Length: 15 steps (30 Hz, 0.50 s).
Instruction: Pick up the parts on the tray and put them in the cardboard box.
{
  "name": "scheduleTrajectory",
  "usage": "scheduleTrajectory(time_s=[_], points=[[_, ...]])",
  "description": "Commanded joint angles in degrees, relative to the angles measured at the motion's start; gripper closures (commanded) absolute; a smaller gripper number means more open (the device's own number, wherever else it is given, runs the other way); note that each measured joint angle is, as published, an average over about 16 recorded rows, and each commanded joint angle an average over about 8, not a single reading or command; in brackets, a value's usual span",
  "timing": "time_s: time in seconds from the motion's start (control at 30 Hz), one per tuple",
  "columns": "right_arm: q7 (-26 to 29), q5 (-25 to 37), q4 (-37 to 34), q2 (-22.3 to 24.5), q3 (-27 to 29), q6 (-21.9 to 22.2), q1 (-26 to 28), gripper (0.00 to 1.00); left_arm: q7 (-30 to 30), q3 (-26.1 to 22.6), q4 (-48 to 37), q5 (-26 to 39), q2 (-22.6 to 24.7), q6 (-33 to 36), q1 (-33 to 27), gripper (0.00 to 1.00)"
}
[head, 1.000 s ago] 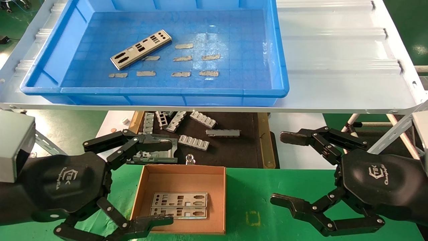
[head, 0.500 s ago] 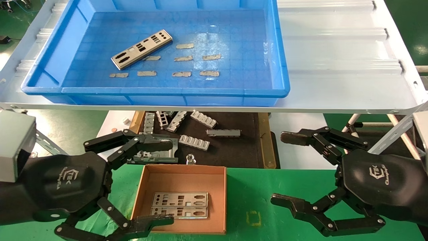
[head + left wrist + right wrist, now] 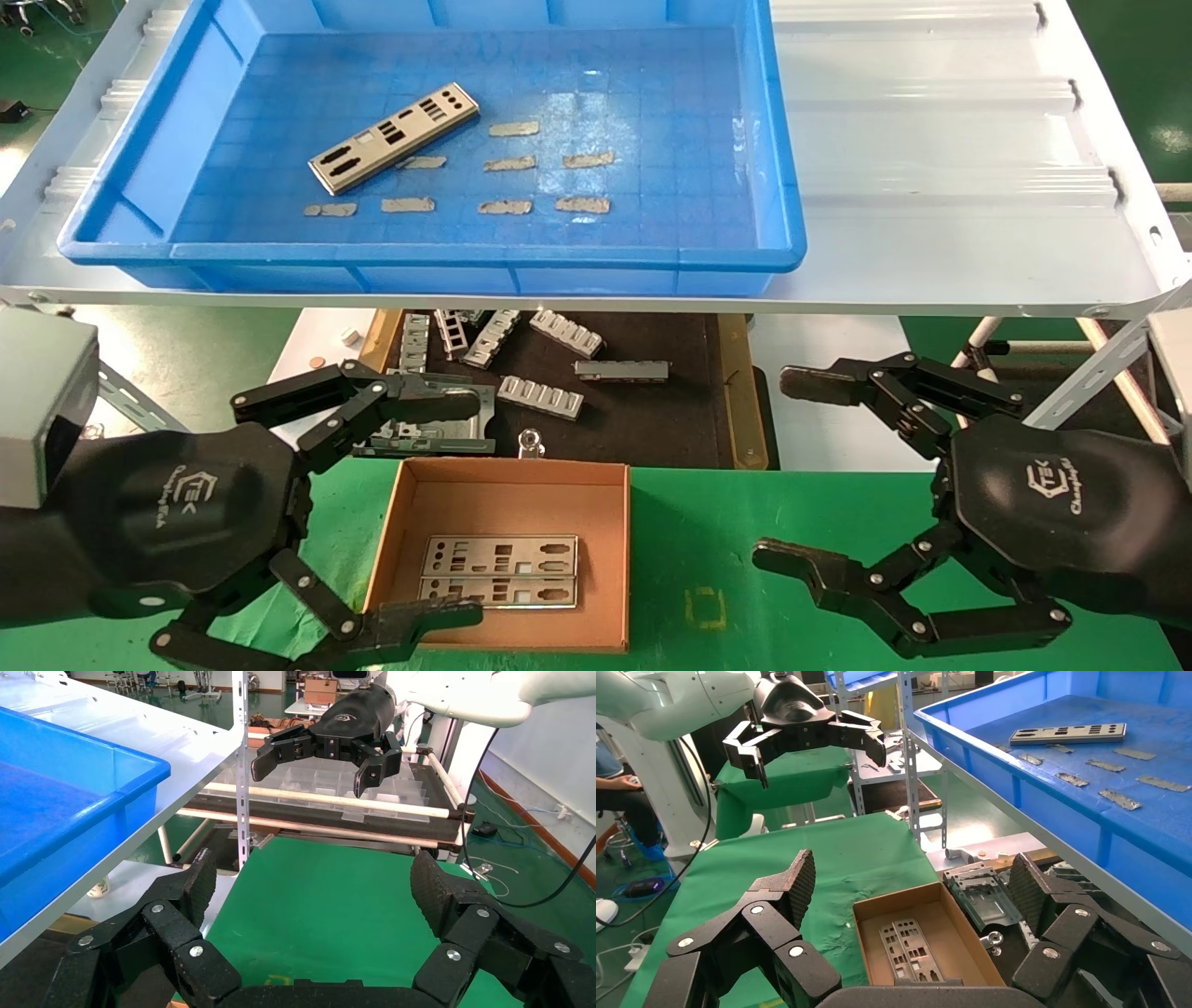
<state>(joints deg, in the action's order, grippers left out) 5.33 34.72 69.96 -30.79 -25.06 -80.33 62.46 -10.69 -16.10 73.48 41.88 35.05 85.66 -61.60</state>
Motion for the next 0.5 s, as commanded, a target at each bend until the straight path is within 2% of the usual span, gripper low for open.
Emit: scheduleTrajectory(time_s=[0.03,0.5], points=[[0.0,0.0,0.0,0.0,0.0,0.0,0.0,0.0,0.0,0.0,0.0,0.0,0.0,0.0,0.0,0.0],[0.0,0.0,0.0,0.0,0.0,0.0,0.0,0.0,0.0,0.0,0.0,0.0,0.0,0.0,0.0,0.0]])
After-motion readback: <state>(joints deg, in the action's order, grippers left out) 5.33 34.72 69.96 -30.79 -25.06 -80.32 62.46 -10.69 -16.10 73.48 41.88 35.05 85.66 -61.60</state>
